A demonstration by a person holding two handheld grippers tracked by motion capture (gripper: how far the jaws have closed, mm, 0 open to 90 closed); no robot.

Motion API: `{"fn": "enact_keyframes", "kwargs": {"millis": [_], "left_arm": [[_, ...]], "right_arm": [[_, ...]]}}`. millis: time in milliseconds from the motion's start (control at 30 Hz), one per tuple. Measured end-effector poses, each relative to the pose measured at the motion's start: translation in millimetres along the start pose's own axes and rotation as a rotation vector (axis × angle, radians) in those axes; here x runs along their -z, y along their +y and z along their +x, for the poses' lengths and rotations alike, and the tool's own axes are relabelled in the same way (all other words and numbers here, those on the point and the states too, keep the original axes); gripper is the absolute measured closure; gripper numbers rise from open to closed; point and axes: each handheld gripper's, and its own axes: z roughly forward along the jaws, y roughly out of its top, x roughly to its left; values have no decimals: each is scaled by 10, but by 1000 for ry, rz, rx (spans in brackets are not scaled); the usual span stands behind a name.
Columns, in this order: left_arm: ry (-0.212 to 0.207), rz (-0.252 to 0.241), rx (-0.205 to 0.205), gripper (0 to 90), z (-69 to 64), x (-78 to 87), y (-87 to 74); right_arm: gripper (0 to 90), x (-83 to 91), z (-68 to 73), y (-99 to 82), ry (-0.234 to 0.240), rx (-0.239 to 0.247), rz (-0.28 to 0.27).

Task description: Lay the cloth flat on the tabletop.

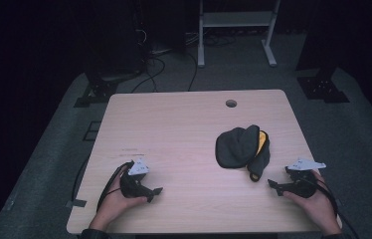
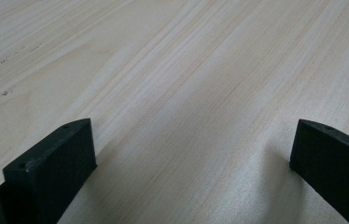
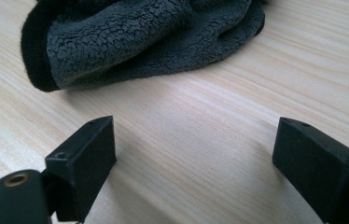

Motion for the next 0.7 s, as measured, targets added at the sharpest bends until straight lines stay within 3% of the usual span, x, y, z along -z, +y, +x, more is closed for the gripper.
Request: {"fn": "enact_keyframes", "kwargs": {"millis": [133,200,367,600,700], "left_arm": [[0,0,0,0,0,0,0],[0,0,0,0,0,0,0],[0,0,0,0,1,0,0],[1,1,1,0,2,-1,1],[2,1,1,0,2,-2,2]], "right_arm": [[153,12,-2,3,-3,-6,5],[240,45,-17,35,16,-37,18],[248,88,-18,90,21,-50,4],[208,135,-52,277,28,-78,-74],[197,76,-100,423,38,-108,-105]]}}
